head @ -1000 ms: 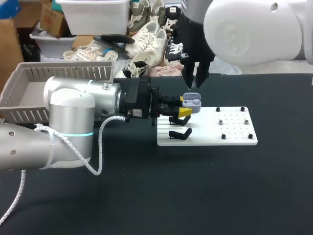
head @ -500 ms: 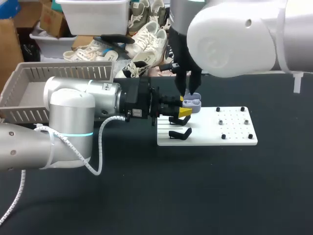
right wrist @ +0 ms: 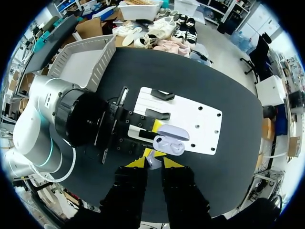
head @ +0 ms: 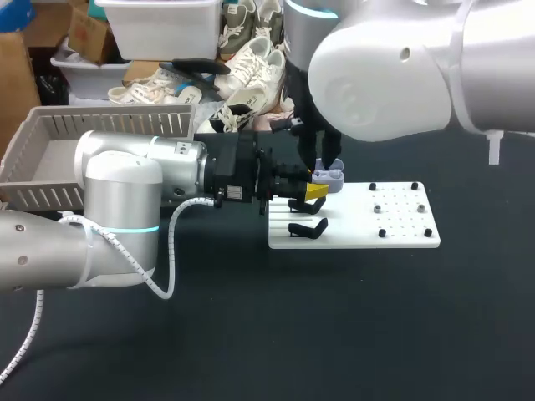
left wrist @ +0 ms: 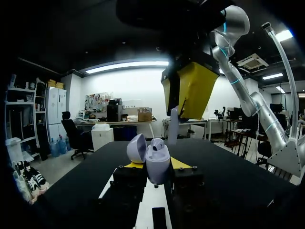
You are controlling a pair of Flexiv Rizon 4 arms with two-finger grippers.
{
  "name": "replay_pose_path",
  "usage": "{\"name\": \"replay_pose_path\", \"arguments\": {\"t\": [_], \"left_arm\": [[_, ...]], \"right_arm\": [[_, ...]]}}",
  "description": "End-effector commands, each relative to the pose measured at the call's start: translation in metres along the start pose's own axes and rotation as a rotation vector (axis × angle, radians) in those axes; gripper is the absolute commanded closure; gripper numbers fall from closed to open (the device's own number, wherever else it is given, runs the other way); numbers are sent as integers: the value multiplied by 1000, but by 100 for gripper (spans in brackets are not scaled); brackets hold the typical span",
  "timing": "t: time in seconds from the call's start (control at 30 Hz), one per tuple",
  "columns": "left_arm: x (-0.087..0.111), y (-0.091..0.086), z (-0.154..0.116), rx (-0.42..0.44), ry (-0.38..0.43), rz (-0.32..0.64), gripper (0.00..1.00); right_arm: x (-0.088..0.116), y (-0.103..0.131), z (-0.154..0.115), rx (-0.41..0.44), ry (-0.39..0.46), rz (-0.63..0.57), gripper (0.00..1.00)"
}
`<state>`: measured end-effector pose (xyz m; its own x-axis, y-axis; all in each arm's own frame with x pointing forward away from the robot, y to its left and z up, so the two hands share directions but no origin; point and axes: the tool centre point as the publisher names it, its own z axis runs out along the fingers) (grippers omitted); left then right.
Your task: Pick up each earbud case from the left stands, insert the matching earbuds, close the lid, and place the case in the box.
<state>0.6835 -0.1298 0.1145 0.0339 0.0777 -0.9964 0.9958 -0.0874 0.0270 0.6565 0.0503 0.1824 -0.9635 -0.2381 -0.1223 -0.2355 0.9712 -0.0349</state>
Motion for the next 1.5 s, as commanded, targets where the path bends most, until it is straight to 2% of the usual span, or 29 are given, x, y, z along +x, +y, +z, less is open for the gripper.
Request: {"name": "replay_pose_path", "arguments": {"t": [0.03, 0.97, 1.5], "left_arm": [[0, 0, 0, 1, 0, 0, 100], [0, 0, 0, 1, 0, 0, 100], [0, 0, 0, 1, 0, 0, 100]], "right_arm": [[0, 0, 3, 4, -2, 9, 100], [-10, -9, 14, 0, -4, 55, 100], [-12, -7, 18, -4, 3, 50, 100]]}}
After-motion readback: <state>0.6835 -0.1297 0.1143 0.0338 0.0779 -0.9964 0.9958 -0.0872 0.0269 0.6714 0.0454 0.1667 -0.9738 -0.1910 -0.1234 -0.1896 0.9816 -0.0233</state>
